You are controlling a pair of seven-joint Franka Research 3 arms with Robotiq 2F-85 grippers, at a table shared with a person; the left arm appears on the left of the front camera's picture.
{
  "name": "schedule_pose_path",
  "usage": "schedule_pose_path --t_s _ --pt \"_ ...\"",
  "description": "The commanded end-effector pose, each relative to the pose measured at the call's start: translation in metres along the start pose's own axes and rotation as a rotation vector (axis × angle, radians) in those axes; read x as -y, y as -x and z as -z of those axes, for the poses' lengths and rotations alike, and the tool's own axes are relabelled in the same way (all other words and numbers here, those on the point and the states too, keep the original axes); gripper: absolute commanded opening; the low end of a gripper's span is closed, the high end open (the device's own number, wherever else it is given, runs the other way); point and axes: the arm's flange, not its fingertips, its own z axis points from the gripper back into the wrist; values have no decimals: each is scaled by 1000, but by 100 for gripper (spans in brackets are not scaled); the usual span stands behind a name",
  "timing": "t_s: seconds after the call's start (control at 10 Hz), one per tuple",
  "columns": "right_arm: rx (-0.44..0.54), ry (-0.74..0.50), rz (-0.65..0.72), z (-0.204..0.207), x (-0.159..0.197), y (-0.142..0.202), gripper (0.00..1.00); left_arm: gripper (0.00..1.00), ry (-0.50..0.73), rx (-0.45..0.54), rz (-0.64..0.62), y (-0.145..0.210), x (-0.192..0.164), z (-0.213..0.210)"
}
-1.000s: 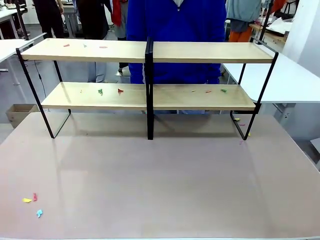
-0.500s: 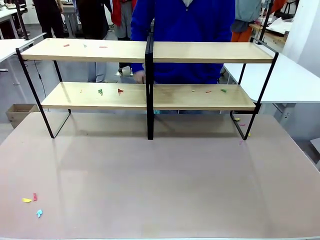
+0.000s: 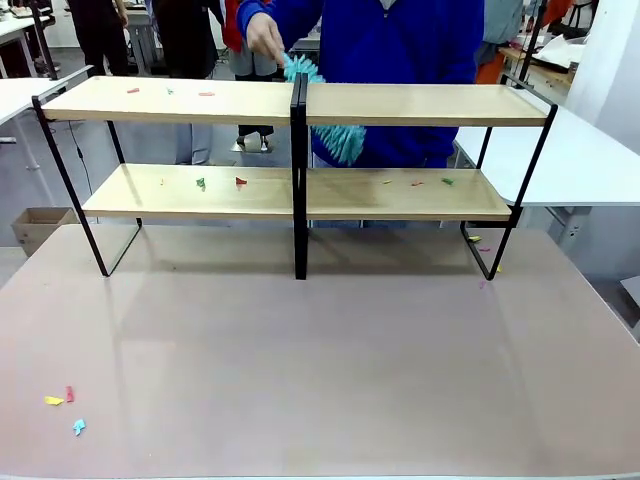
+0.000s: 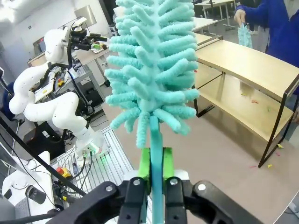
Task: Clean the shelves.
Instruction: Clean another randomly selected level of the Shelf with the Duster.
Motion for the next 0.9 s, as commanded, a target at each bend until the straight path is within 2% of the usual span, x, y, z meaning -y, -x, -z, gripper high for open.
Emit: schedule_pose_path --t_s 0.0,0.2,0.3,0.4,0.6,0.7,0.8 --pt "1 -7 -5 -2 0 -5 12 100 4 1 -1 0 0 1" --pt "0 0 0 0 0 0 12 100 4 1 -1 0 0 1" --pt "-186 16 -13 15 -12 4 12 100 4 1 -1 0 0 1" --pt "-151 -48 -39 23 -10 3 12 100 4 1 -1 0 0 1" --pt "-300 -40 -21 95 8 3 12 100 4 1 -1 0 0 1" --pt "-315 -63 15 120 32 4 12 100 4 1 -1 0 0 1" --pt "-361 -15 84 138 52 11 12 100 4 1 -1 0 0 1"
